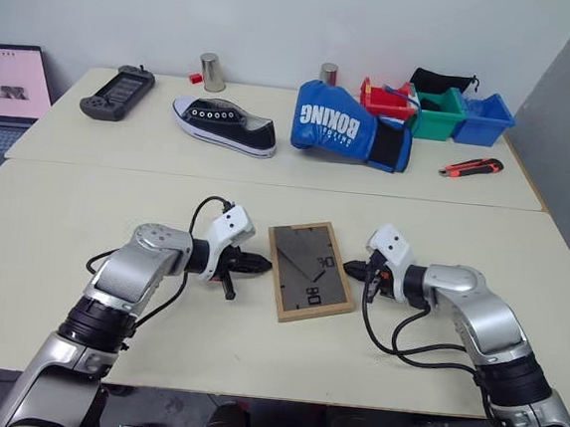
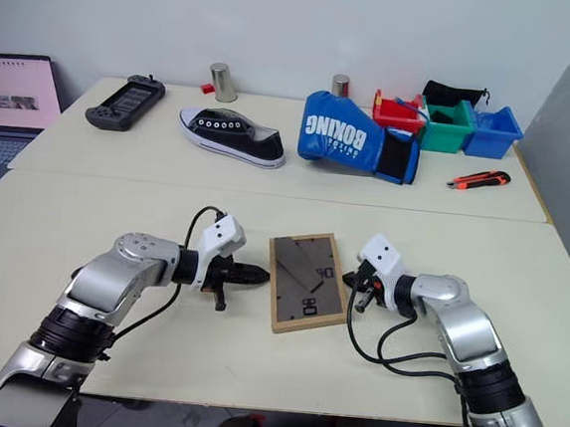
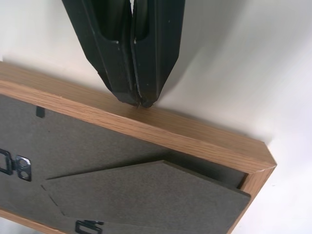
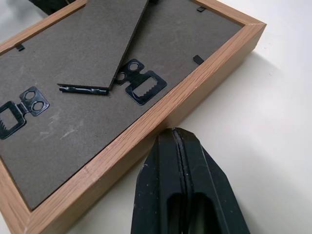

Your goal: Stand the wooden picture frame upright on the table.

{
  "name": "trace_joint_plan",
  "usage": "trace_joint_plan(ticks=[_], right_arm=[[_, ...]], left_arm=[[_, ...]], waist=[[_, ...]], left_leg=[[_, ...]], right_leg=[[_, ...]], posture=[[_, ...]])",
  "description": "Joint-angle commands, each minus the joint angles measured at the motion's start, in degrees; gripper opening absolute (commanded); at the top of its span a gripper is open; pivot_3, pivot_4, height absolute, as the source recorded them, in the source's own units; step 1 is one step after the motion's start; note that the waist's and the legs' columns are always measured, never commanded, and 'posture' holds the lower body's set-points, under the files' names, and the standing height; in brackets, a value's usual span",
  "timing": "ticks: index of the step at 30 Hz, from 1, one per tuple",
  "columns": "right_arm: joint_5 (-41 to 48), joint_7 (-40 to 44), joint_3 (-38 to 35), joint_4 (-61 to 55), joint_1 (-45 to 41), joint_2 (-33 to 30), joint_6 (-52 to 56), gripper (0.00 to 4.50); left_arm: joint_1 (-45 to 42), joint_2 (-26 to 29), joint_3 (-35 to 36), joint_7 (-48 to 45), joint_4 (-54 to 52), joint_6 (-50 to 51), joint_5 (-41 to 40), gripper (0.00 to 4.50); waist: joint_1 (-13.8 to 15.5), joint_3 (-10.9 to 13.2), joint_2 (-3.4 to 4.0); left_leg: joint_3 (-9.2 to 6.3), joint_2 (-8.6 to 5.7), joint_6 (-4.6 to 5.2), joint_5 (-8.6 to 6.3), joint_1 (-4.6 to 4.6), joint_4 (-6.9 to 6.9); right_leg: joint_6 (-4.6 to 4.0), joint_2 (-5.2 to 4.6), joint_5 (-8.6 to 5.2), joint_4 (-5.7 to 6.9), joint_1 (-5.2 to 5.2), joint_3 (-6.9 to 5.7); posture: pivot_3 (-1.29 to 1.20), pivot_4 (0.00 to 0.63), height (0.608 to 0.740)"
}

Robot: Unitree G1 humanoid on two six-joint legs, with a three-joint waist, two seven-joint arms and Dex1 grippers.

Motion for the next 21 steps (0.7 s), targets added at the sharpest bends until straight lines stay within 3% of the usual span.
trace_joint_plan(ticks=[1,21], right_arm=[[0.7,0.2,2.0,-1.9,-2.0,2.2,-0.2,0.00],[-0.1,0.6,4.4,0.4,-5.2,5.0,-0.6,0.00]], left_arm=[[-1.1,1.6,1.9,0.1,-0.5,-1.1,-0.2,0.03],[2.0,3.8,4.1,1.8,-1.6,-1.4,-0.2,0.03]], waist=[[-0.2,0.0,0.00],[-0.1,0.0,0.00]], left_leg=[[0.00,0.02,0.00,0.00,0.01,0.00],[0.00,0.03,0.00,0.00,0.00,-0.02]], right_leg=[[0.00,0.02,0.00,0.00,0.00,0.01],[0.00,0.03,0.00,0.02,-0.04,0.00]], posture=[[0.00,0.150,0.740],[0.00,0.150,0.740]])
